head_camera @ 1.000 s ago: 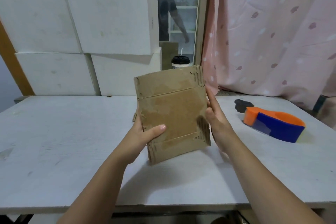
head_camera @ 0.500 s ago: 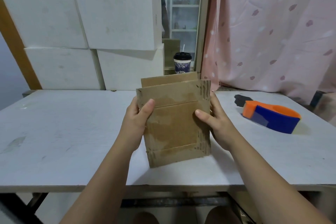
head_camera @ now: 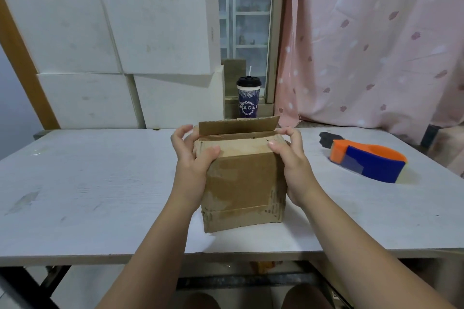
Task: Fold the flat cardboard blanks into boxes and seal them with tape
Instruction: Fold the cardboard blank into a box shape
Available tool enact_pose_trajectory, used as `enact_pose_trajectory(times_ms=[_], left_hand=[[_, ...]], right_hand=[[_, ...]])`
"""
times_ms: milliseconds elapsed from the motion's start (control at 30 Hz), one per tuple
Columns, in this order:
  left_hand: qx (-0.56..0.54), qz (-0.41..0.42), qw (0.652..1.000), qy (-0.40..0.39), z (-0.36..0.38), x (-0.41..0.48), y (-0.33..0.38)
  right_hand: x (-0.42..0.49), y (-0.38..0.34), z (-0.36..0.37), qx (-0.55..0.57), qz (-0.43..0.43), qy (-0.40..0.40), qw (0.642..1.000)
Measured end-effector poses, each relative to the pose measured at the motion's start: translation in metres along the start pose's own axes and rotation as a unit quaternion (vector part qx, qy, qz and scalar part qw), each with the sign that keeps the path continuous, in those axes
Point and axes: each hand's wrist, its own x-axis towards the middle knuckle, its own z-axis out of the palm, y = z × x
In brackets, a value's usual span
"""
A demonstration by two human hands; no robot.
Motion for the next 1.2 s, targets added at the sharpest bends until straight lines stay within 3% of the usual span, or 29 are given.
enact_pose_trajectory(times_ms=[133, 333, 467, 533, 667, 733, 800, 867, 933, 1000, 1067, 1200], left_hand=[[0.066, 0.035, 0.997, -0.011, -0.001, -0.002, 0.004], [0.151, 0.041, 0.987, 0.045, 0.005, -0.007, 0.008], [0.256, 0.009, 0.962, 0.094, 0.011, -0.011, 0.022], [0.327, 0.031, 0.940, 0.094, 0.010, -0.013, 0.030], [0.438, 0.161, 0.884, 0.018, 0.007, -0.022, 0.048], [0.413, 0.211, 0.884, -0.055, 0.004, -0.024, 0.056], [0.375, 0.204, 0.899, -0.094, -0.004, -0.019, 0.059], [0.283, 0.124, 0.950, -0.055, -0.009, -0.012, 0.056], [0.087, -0.066, 0.994, 0.027, -0.012, -0.002, 0.048], [-0.042, -0.258, 0.965, 0.014, -0.021, 0.006, 0.035], [-0.108, -0.373, 0.918, -0.073, -0.031, 0.008, 0.022], [-0.258, -0.443, 0.855, -0.079, -0.035, 0.003, -0.003]], right_hand=[[0.001, -0.005, -0.001, 0.033, 0.004, -0.020, 0.999], [0.000, -0.007, 0.002, -0.017, -0.004, -0.003, 1.000], [-0.009, -0.012, 0.014, -0.010, -0.053, 0.062, 0.997], [-0.019, -0.019, 0.021, -0.055, -0.113, 0.090, 0.988], [-0.034, -0.039, 0.029, -0.203, -0.289, 0.106, 0.930], [-0.037, -0.050, 0.029, -0.273, -0.383, 0.100, 0.877], [-0.036, -0.058, 0.027, -0.320, -0.472, 0.077, 0.818], [-0.031, -0.062, 0.026, -0.360, -0.539, 0.049, 0.760], [-0.026, -0.061, 0.027, -0.393, -0.589, 0.011, 0.706], [-0.022, -0.056, 0.028, -0.424, -0.632, -0.045, 0.647], [-0.019, -0.047, 0.027, -0.454, -0.661, -0.105, 0.589], [-0.010, -0.032, 0.018, -0.489, -0.674, -0.173, 0.526]])
